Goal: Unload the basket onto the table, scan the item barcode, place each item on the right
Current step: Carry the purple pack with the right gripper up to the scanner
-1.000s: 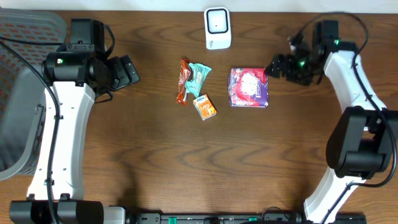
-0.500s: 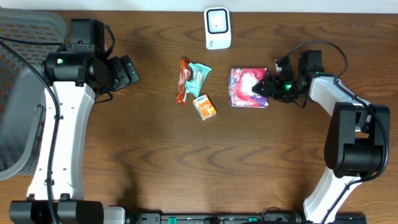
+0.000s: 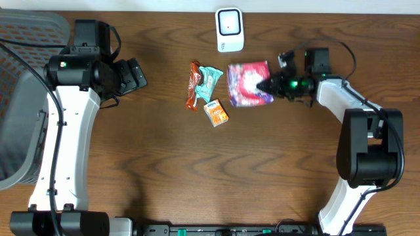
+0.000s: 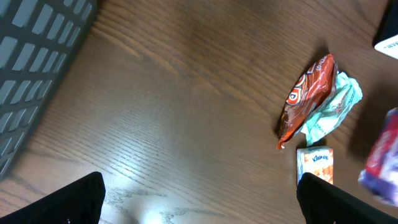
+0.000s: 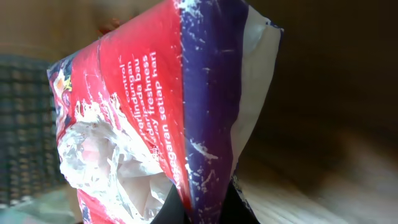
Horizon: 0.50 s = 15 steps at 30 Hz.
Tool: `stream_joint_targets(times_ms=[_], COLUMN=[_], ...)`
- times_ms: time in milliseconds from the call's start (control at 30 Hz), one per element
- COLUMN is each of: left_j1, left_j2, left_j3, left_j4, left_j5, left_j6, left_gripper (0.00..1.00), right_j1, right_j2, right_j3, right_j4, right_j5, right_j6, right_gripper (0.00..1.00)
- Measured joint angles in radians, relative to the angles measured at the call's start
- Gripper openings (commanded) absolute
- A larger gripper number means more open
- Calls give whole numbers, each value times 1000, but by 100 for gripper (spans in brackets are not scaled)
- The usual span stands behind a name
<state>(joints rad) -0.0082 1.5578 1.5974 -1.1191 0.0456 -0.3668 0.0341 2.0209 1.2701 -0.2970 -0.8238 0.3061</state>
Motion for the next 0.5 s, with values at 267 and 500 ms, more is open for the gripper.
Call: stream_joint_targets(times_ms=[267,500], left_j1=[0,0], left_j2=[0,0], left_j3=[0,0], left_j4=[0,0], left_j5=[0,0], left_j6=[0,0], left_gripper=[98,98], right_j1=[92,189], right_j2=[-21,-26], right_j3=[156,154], right_j4=[424,551], right_j5=[103,433], right_j6=[352,510], right_gripper=[1,1])
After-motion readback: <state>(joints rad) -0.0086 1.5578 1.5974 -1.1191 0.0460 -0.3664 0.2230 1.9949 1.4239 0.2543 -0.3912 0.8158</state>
